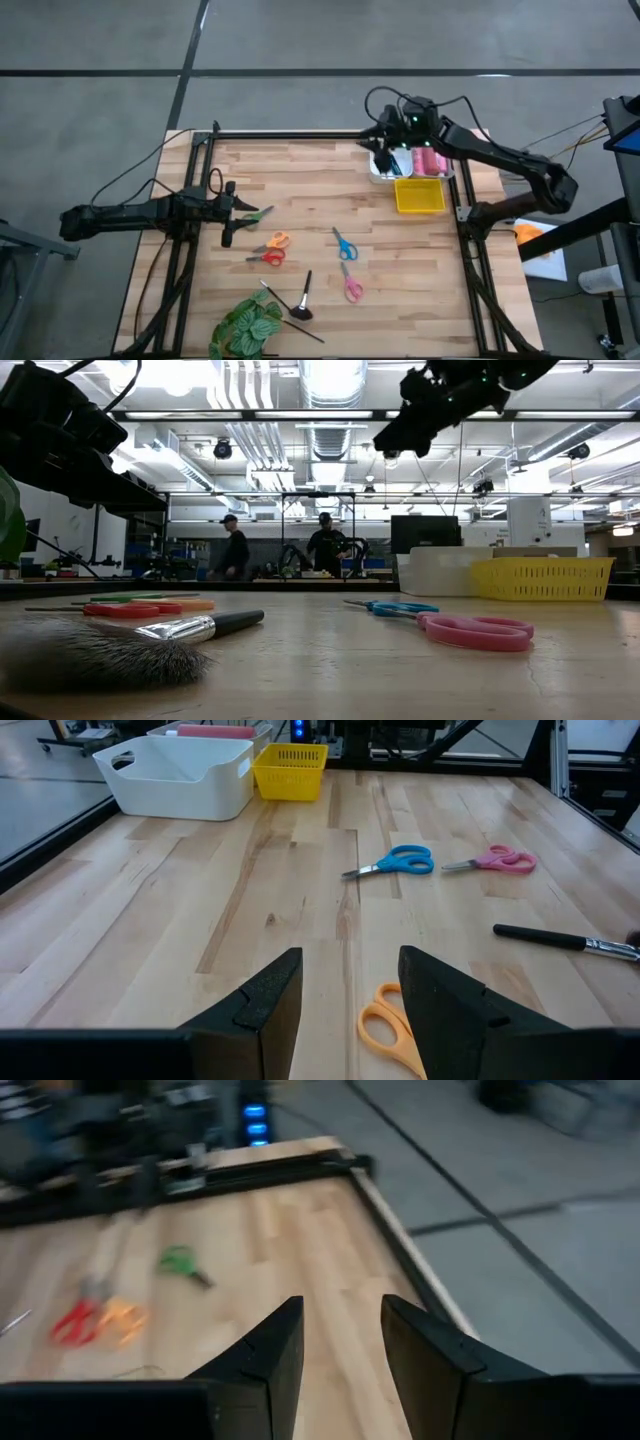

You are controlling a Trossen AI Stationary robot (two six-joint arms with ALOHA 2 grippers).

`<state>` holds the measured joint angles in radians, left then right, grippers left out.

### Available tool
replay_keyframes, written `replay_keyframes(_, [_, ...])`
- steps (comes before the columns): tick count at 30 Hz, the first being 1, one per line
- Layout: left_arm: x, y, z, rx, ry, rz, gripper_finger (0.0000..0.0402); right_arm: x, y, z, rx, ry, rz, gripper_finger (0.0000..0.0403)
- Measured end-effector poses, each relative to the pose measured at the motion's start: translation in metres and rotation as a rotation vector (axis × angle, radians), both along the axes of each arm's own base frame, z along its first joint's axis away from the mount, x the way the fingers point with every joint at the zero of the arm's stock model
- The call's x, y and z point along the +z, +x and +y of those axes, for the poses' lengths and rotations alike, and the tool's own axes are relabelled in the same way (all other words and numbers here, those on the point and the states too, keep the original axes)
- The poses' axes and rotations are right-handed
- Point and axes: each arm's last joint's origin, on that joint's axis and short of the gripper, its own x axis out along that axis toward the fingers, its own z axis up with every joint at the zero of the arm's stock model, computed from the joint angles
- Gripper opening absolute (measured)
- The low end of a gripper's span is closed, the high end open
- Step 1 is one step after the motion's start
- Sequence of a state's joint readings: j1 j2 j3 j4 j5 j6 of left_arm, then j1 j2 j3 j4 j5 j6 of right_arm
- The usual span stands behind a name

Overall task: Pick & Place Paint Supplies
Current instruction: Put the black paint brush into the white bin

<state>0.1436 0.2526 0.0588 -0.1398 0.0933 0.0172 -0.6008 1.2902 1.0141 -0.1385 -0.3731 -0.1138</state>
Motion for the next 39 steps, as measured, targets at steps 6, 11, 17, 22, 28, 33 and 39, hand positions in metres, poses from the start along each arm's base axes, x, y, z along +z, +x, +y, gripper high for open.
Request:
replay_keyframes(6, [0.0, 0.0, 0.0, 0.0, 0.0, 0.0, 0.0169, -0.02, -0.008, 0.014, 0.318, -0.046, -0.01, 0.0134])
replay_keyframes(11, [0.0, 0.0, 0.0, 0.0, 0.0, 0.0, 0.0169, -0.038, 0.003, 0.026, 0.526, -0.137, -0.009, 0.0134])
replay_keyframes(17, [0.0, 0.0, 0.0, -0.001, 0.0, 0.0, 0.0169, -0.054, 0.036, 0.053, 0.703, -0.168, 0.009, 0.0134])
replay_keyframes(22, [0.0, 0.0, 0.0, 0.0, 0.0, 0.0, 0.0169, -0.065, 0.065, 0.082, 0.846, -0.185, 0.026, 0.0134])
replay_keyframes(28, [0.0, 0.0, 0.0, 0.0, 0.0, -0.001, 0.0169, -0.078, 0.106, 0.119, 0.958, -0.173, 0.065, 0.0134])
replay_keyframes(33, [0.0, 0.0, 0.0, 0.0, 0.0, 0.0, 0.0169, -0.086, 0.14, 0.157, 1.06, -0.18, 0.078, 0.0134])
replay_keyframes(39, [0.0, 0.0, 0.0, 0.0, 0.0, 0.0, 0.0169, -0.099, 0.165, 0.19, 1.146, -0.156, 0.139, 0.0134])
